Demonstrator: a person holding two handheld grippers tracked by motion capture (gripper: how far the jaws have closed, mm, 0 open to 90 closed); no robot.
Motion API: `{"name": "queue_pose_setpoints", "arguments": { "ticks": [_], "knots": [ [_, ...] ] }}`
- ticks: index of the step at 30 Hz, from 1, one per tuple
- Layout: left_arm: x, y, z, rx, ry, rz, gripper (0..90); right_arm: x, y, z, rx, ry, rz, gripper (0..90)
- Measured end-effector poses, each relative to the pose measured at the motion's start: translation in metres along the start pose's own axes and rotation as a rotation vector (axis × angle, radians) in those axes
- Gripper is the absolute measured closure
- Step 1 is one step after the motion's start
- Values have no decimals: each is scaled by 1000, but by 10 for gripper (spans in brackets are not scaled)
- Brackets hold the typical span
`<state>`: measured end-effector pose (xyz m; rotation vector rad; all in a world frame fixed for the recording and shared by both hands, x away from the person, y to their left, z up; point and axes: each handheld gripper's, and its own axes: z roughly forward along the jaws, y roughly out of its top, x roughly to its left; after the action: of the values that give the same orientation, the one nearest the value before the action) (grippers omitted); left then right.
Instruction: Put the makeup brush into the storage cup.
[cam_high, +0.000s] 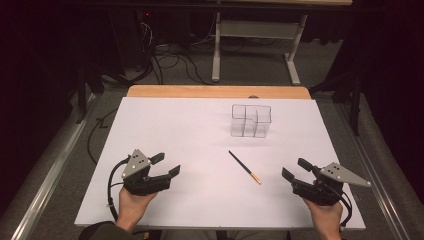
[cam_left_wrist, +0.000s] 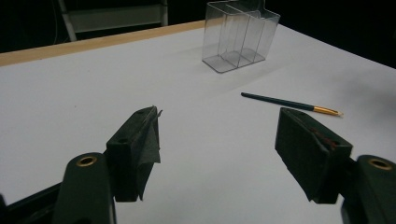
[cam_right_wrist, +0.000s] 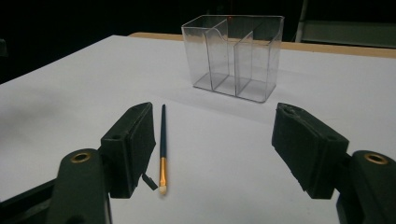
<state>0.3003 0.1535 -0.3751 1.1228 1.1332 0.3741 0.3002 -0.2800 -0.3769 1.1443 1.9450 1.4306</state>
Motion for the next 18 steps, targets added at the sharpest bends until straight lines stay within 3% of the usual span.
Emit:
{"name": "queue_pose_setpoints", "arguments": {
  "ticks": [18],
  "knots": [
    [2,1,-1,-1,3,1,311,-1,0,-1,-1,-13,3,316]
  ]
}}
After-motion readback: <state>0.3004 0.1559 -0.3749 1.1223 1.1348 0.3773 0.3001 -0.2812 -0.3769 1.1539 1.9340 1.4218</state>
